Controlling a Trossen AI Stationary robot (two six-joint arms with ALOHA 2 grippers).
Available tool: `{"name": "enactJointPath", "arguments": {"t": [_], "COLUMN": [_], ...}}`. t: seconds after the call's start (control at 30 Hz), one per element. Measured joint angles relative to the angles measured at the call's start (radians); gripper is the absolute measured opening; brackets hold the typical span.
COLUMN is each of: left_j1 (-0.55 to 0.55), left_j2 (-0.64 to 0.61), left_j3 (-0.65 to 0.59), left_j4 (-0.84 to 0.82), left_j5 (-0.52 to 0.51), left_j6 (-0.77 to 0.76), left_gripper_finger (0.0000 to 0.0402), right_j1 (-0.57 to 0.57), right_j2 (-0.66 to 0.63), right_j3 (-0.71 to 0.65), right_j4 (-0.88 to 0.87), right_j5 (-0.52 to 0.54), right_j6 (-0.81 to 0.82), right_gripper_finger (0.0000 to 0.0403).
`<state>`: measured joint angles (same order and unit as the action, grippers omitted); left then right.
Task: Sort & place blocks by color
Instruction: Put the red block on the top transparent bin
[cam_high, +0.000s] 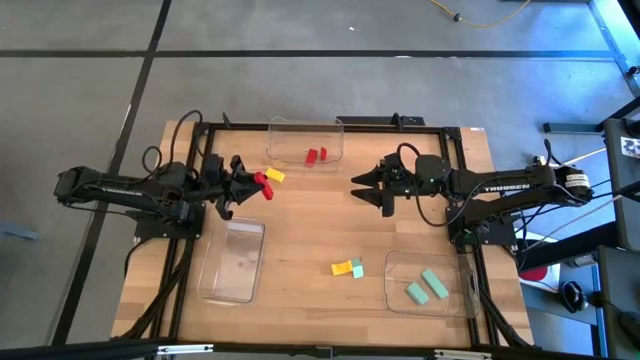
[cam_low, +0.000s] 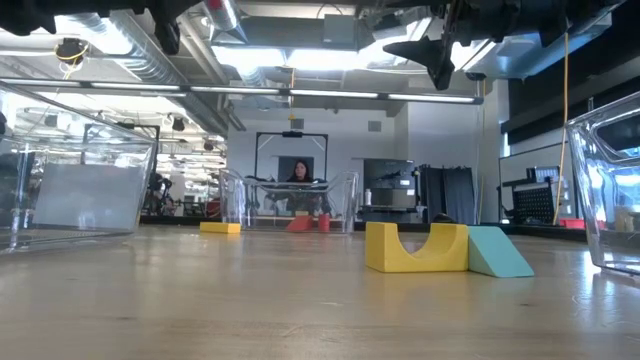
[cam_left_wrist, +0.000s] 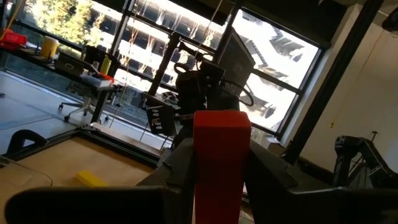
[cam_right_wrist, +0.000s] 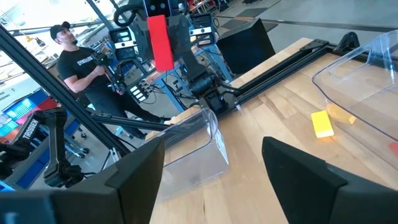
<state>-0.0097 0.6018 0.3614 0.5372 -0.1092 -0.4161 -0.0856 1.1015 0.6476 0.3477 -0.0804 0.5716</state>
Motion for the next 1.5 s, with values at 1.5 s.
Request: {"name": "enactJointPath", "arguments": {"t": [1.5], "left_j1": [0.634], "left_j2": [1.198], "left_j3": [0.982], "left_j4": [-1.169], "left_j5": [0.019], "left_j6": [0.209], "left_gripper_finger": [0.0091], "right_j1": [0.0], "right_j2": [0.0], "right_j3": [0.0], "right_j4": [-0.001], "right_j5": [0.046], "right_j6": [0.043], "right_gripper_finger": [0.0272]}}
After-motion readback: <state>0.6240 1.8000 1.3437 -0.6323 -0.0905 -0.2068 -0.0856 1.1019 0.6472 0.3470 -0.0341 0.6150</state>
